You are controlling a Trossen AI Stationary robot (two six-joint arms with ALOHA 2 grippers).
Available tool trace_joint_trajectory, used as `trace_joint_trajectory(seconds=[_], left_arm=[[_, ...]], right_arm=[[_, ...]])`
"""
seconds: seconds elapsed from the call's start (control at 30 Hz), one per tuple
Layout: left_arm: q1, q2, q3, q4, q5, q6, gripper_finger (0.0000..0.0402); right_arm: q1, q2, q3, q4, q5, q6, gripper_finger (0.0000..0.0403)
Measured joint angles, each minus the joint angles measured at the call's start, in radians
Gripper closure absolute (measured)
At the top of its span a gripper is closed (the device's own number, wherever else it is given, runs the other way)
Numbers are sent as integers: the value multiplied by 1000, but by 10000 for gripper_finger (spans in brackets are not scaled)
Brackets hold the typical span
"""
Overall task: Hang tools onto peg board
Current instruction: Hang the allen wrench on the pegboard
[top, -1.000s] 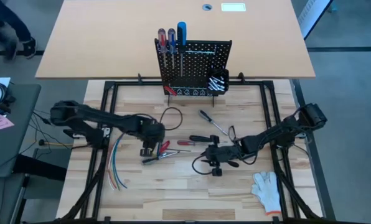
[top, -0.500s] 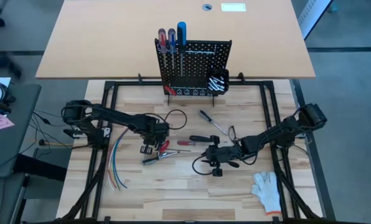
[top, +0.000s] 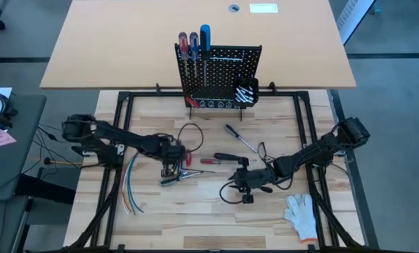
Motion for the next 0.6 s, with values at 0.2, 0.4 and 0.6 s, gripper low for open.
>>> trace_joint_trajectory(seconds=[0.2,0.4,0.6], left_arm=[[-34,-257,-211,441,-97,-159,401],[-103,-337,-435,973,-322,-258,401],[-179,-230,-471,1226,-546,-271,401]], right_arm=[[-4,0,0,10,1,0,270],[-33,0,0,92,5,0,270],[-73,0,-1,286,36,8,270]])
